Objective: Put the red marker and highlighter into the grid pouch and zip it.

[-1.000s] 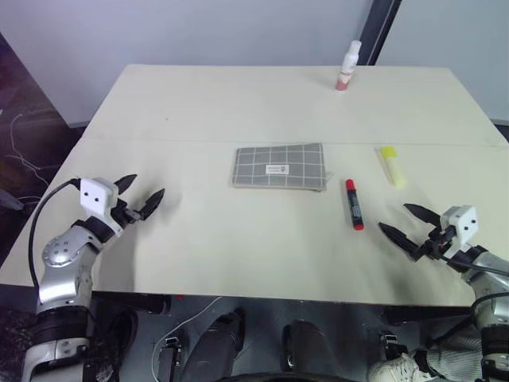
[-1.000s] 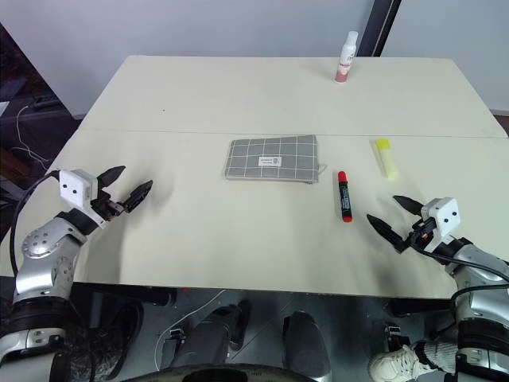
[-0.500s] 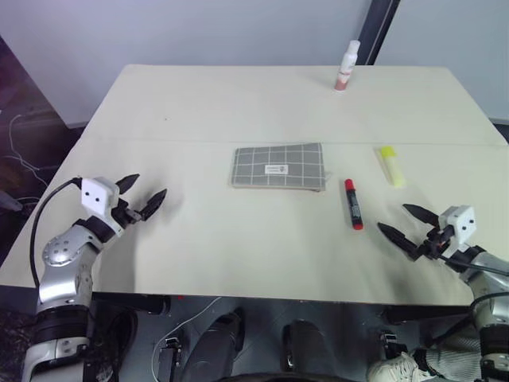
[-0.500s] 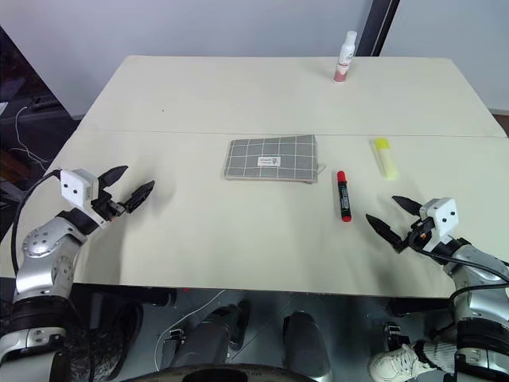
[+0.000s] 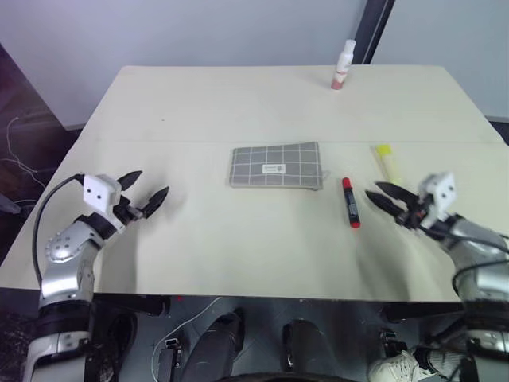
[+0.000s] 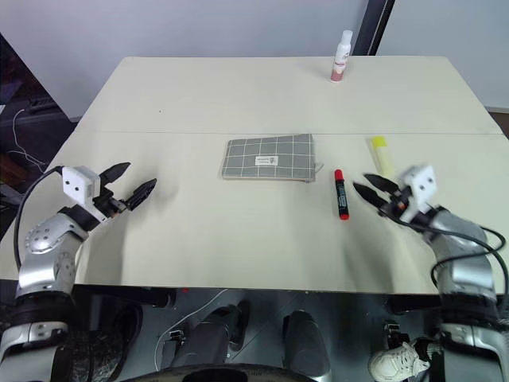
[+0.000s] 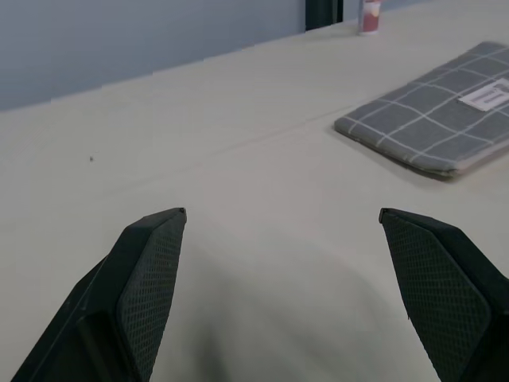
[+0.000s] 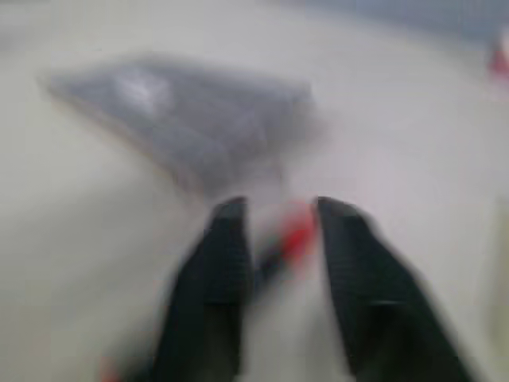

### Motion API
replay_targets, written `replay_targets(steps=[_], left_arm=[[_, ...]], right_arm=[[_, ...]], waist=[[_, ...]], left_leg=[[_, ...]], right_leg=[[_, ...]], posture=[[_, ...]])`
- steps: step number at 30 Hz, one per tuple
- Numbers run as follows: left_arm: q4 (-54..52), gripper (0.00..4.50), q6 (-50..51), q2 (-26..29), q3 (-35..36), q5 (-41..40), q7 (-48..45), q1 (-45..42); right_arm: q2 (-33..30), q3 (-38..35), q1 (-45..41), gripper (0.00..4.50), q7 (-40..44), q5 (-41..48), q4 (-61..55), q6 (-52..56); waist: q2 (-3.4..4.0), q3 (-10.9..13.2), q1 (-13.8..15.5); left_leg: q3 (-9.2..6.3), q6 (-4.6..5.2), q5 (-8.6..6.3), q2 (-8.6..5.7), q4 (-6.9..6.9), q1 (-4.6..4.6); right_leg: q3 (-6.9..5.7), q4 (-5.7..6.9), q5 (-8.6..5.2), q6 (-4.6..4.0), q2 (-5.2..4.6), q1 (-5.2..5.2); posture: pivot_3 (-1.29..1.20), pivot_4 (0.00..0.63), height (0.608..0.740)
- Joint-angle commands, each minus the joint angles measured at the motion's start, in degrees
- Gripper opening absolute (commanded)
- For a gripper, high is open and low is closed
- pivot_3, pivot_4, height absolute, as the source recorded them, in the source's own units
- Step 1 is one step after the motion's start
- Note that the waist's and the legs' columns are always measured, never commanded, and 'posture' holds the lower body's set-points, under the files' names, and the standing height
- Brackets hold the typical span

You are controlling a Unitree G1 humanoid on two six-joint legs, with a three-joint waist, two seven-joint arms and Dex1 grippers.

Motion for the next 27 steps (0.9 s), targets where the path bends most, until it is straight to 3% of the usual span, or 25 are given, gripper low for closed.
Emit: replay_targets(steps=[1,7,13,20,27], left_arm=[[6.39,4.1,-5.2,-0.64,-2.58,4.02,0.97,-5.95],[24.04,4.1,-21.33,0.76,-10.19,17.26,5.72,-17.46],[37.84,4.1,-35.63,1.99,-18.91,29.54,11.88,-25.91],[47.84,4.1,-41.71,-3.3,-28.42,41.01,22.0,-35.27],[53.29,4.1,-39.17,-6.84,-31.88,44.57,26.46,-39.41]], right_arm=[[7.1,6.21,-10.25,0.07,-5.64,-3.99,1.1,-0.65],[15.96,15.22,-24.59,0.07,-18.57,-18.89,23.12,-7.89],[15.45,23.46,-31.43,0.07,-24.01,-31.41,39.51,-16.83],[15.97,23.56,-32.55,0.07,-23.1,-32.5,43.62,-20.77],[14.37,22.47,-30.25,0.07,-21.38,-31.7,40.45,-20.33]], waist=[[-0.01,-0.01,-0.07],[-0.16,-0.08,0.35],[-0.16,-0.08,-0.13],[-0.16,-0.08,-0.26],[-0.16,-0.08,-1.48]], left_leg=[[0.0,-0.01,0.01,0.03,0.01,0.03],[-0.03,-0.2,0.16,-0.04,0.01,-0.08],[-0.01,-0.35,0.26,-0.06,-0.11,-0.11],[-0.02,-0.3,0.29,-0.05,-0.07,-0.08],[-0.01,-0.34,0.35,-0.06,0.01,-0.08]], right_leg=[[0.02,0.01,0.01,-0.01,0.05,-0.04],[0.08,0.05,0.19,0.18,0.16,-0.36],[0.17,0.11,0.2,0.2,0.18,-0.42],[0.26,0.58,0.21,0.21,0.26,-0.44],[0.29,0.91,0.21,0.23,0.26,-0.59]], posture=[[0.0,0.15,0.74],[0.0,0.15,0.74],[0.0,0.15,0.74],[0.0,0.15,0.74],[0.0,0.15,0.74]])
